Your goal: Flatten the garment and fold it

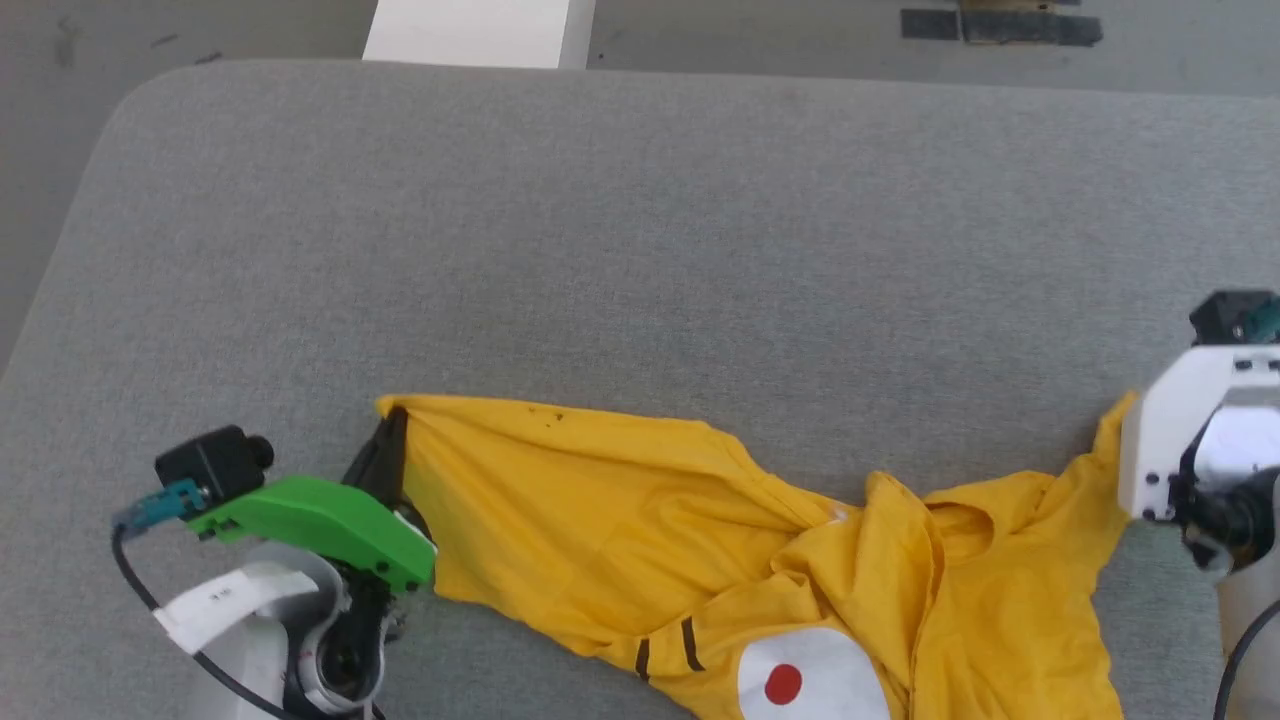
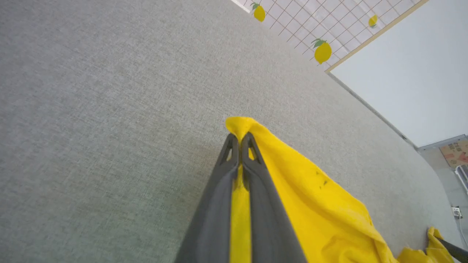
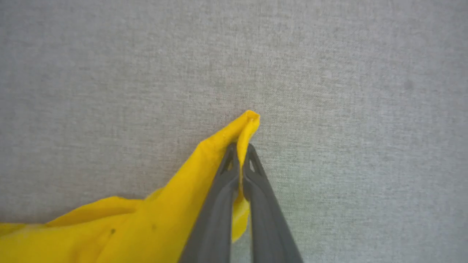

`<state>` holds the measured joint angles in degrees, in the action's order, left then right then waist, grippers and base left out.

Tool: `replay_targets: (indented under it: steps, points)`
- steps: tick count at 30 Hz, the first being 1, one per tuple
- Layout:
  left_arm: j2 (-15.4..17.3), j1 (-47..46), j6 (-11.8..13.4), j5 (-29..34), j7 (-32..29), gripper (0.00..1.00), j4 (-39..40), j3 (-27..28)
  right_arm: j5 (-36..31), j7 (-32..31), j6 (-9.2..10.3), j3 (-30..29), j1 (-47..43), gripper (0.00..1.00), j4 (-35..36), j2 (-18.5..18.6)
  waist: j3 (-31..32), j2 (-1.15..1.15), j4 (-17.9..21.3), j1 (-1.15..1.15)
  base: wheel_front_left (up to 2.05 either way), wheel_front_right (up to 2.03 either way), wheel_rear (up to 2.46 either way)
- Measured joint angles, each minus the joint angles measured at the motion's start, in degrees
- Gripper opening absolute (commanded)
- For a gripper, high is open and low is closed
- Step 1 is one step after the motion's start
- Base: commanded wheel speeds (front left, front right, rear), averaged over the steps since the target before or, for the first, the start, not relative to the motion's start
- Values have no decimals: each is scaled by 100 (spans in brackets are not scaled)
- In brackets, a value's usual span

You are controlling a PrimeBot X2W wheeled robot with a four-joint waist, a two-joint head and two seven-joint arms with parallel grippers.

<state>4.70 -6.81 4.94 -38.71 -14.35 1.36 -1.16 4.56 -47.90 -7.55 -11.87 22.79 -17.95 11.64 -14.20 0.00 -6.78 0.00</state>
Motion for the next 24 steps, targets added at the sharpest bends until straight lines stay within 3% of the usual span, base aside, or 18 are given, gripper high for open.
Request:
replay_targets:
  steps: [6,11,16,24]
  points:
    - [169,-916,-212,-290,-163,0,-55,152,545,-9,-1,119,968,0,309,144,153,0,152,0,0,0,0]
    - [745,-2543,-237,-64,-435,0,-588,167,656,-37,-1,190,2384,0,394,253,133,0,273,0,0,0,0]
    - [1138,-4189,-187,390,-344,0,-1439,85,338,176,-1,211,3769,0,16,192,-53,0,359,1,0,0,0]
    - [1408,-6453,14,1085,559,0,-2427,31,-693,1480,-1,-474,5764,0,-760,-371,-401,0,563,1,0,0,0]
